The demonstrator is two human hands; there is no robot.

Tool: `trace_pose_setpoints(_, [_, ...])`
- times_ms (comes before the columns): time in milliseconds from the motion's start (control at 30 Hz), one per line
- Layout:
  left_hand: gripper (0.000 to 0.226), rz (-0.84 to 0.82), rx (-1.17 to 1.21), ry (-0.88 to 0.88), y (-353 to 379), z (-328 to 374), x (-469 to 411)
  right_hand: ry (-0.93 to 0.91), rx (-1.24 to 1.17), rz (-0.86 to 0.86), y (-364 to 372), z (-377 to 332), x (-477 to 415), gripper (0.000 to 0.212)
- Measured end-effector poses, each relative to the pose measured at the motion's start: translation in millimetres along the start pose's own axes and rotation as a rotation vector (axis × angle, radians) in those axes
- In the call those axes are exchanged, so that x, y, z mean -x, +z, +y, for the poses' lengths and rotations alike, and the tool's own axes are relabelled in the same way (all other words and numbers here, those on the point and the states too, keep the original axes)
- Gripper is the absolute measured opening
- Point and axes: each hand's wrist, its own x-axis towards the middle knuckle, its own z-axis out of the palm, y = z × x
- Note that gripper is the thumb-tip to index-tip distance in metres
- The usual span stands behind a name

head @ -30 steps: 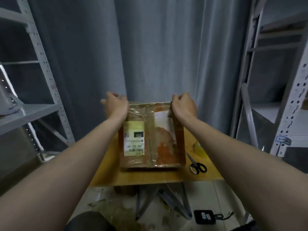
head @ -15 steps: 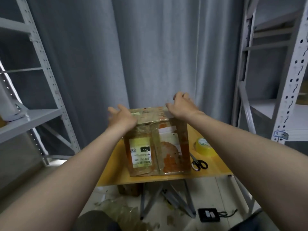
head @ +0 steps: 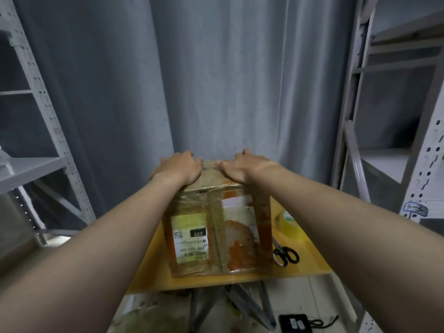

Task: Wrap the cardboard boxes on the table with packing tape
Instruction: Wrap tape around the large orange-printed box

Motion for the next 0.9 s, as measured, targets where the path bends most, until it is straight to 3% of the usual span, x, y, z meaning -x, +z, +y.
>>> trace_pose_setpoints(100, [0.064,-0.029,-0.061,-0.013,5,-4,-6,0.038,0.015,-0.004,1,1,-18,0.082])
trace_pose_setpoints(267, [0.062,-0.028,-0.105,-0.015,11,-5,-6,0.02,0.167,0.145,0,4,-42,0.08])
trace_pose_setpoints(500, [0.064,-0.091,-0.149,-0.062,9,0,-9,0.086,0.209,0.175,-3,3,-64,0.039])
trace_pose_setpoints(733, [0.062,-0.097,-0.165,-0.059,11,-1,-14,0.156,0.162,0.173,1,6,-84,0.041])
trace_pose_setpoints(900, [0.06,0.0,-0.096,-0.082,12,-4,-9,0.19,0.015,0.17,-1,20,-80,0.039])
